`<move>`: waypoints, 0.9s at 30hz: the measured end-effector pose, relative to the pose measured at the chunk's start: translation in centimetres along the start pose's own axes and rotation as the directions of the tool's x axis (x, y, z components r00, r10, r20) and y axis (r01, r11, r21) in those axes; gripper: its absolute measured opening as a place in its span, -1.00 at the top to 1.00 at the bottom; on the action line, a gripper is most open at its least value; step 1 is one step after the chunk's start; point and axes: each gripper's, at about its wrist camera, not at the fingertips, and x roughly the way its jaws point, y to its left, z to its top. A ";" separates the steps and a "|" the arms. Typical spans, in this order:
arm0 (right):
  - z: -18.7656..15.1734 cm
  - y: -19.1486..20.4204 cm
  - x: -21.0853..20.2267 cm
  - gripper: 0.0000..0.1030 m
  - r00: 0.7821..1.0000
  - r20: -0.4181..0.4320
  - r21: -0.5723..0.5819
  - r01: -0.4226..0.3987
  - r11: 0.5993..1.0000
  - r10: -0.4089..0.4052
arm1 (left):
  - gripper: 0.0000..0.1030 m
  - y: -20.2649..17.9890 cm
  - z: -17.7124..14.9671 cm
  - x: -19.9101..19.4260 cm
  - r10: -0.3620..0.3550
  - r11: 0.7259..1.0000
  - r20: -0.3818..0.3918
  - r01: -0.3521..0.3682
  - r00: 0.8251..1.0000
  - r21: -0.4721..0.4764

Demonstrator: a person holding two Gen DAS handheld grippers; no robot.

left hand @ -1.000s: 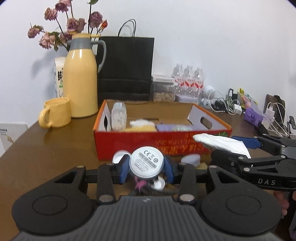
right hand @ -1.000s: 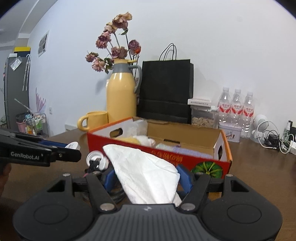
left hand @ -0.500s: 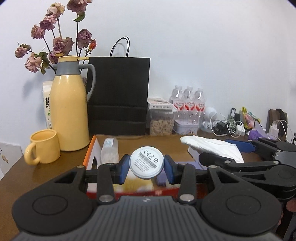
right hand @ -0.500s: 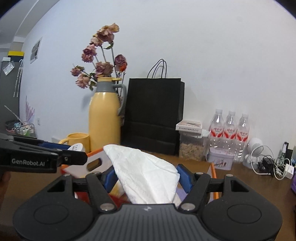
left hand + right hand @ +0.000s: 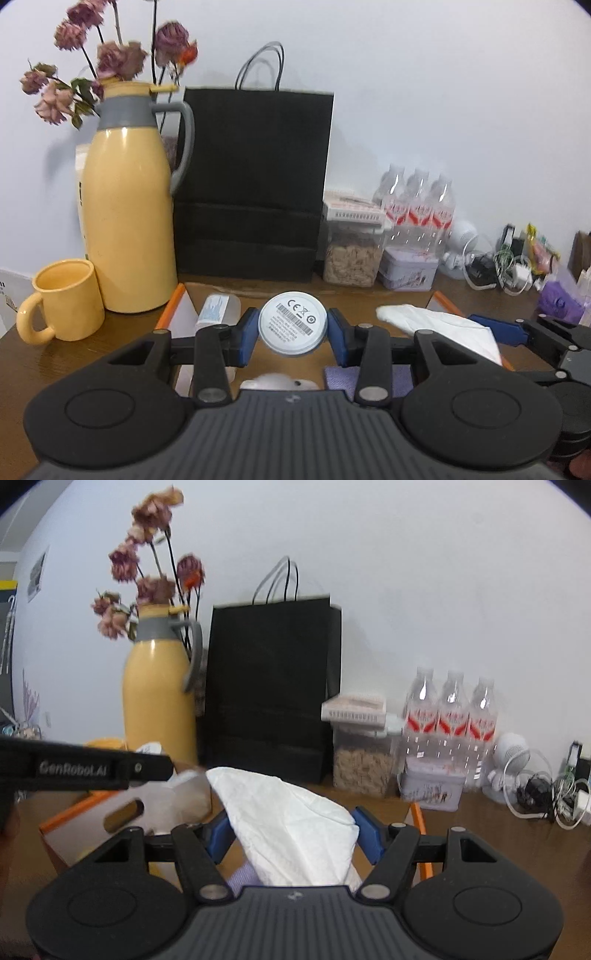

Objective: Organize objects
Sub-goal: 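Lower the mask and cap into the box and open both grippers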

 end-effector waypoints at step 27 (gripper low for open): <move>-0.8 0.0 0.9 -1.00 0.997 -0.076 0.005 0.019 1.000 -0.018 | -1.00 0.4 -1.4 1.2 0.084 0.996 -0.006 -0.084 0.996 0.012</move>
